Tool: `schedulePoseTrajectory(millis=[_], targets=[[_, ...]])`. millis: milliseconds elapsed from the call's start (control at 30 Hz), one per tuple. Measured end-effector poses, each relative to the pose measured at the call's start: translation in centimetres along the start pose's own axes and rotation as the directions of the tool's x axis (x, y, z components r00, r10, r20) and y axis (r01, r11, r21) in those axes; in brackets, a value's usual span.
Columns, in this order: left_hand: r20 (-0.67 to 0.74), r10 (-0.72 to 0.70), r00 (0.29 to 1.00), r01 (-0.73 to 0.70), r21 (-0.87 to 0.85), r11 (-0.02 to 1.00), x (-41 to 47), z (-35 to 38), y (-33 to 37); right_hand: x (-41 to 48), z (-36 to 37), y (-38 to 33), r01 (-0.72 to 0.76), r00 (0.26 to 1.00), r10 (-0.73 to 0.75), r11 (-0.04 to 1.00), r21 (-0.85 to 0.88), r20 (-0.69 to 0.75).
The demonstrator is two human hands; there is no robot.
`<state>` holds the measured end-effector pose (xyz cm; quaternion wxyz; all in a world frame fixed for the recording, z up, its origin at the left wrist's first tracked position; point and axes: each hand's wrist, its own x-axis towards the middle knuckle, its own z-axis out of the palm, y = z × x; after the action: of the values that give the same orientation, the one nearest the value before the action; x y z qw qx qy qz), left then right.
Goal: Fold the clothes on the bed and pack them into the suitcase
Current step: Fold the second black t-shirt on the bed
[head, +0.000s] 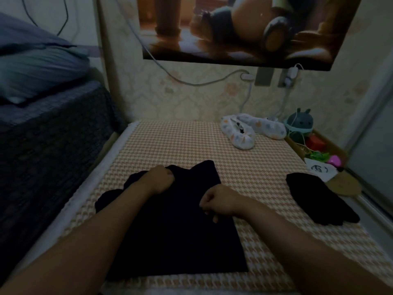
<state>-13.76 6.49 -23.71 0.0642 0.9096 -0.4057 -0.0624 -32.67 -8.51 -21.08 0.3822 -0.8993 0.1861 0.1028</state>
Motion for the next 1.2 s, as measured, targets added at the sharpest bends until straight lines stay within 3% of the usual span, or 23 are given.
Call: schedulePoseTrajectory(millis=[67,100,133,200,300,367,433,500,567,667,700,767,867,933,1000,1067,1200], targets=[[-0.044,-0.033,0.998,0.032,-0.021,0.999,0.4,-0.1,0.7,0.5,0.1,1.0,0.127,0.964,-0.192,0.939,-0.321,-0.181],[-0.046,-0.039,0.998,0.039,0.003,0.999,0.8,0.1,1.0,1.0,0.2,1.6,0.158,0.928,-0.304,0.844,-0.513,-0.214],[-0.022,-0.076,0.997,0.075,-0.041,0.996,0.8,0.1,1.3,1.4,0.3,2.0,0.171,0.899,-0.387,0.739,-0.652,-0.203],[-0.009,-0.149,0.989,0.148,-0.091,0.985,0.9,0.1,1.8,2.1,0.2,2.7,0.195,0.883,-0.447,0.624,-0.757,-0.142],[0.063,-0.285,0.957,0.292,-0.196,0.936,1.1,-0.2,2.0,3.9,-0.7,3.0,0.228,0.902,-0.429,0.557,-0.798,-0.042],[0.098,-0.283,0.954,0.299,-0.260,0.918,1.1,-0.3,1.6,5.4,-1.3,3.1,0.209,0.928,-0.372,0.542,-0.814,-0.008],[-0.058,-0.236,0.970,0.202,-0.346,0.916,1.3,-0.4,1.2,6.8,-1.7,3.3,0.142,0.966,-0.256,0.582,-0.800,-0.015],[-0.312,-0.179,0.933,0.029,-0.431,0.902,1.2,-0.6,1.3,7.9,-1.7,3.8,0.024,0.986,-0.142,0.649,-0.760,-0.090],[-0.396,-0.091,0.914,-0.062,-0.357,0.932,1.3,-0.4,1.4,8.4,-1.4,4.1,-0.048,0.986,-0.084,0.684,-0.728,-0.143],[-0.222,-0.047,0.974,0.042,-0.030,0.999,1.4,1.2,1.2,8.5,-1.0,4.0,-0.089,0.985,-0.045,0.690,-0.718,-0.165],[-0.243,-0.049,0.969,0.066,0.061,0.996,1.2,1.5,1.1,8.3,-0.9,3.8,-0.103,0.983,-0.042,0.684,-0.723,-0.179],[-0.363,0.013,0.932,0.037,0.131,0.991,0.7,1.3,1.5,8.0,-0.6,3.7,-0.091,0.967,-0.126,0.641,-0.762,-0.221],[-0.462,0.191,0.866,-0.162,0.104,0.981,-0.9,0.2,3.0,6.7,0.6,3.4,0.110,0.923,-0.348,0.648,-0.753,-0.164],[-0.420,0.356,0.835,-0.349,0.096,0.932,-2.8,-0.6,4.3,5.9,1.6,3.3,0.196,0.931,-0.351,0.704,-0.683,-0.095],[-0.298,0.446,0.844,-0.458,0.030,0.888,-5.2,-0.9,5.9,5.0,2.3,3.5,0.190,0.949,-0.307,0.746,-0.639,-0.076],[-0.156,0.454,0.877,-0.464,-0.036,0.885,-7.2,-0.3,6.9,4.2,2.5,3.7,0.145,0.967,-0.244,0.751,-0.645,-0.066],[0.231,0.318,0.920,-0.344,0.082,0.935,-10.8,2.1,6.8,1.7,3.0,3.5,0.112,0.958,-0.262,0.713,-0.692,-0.115]])
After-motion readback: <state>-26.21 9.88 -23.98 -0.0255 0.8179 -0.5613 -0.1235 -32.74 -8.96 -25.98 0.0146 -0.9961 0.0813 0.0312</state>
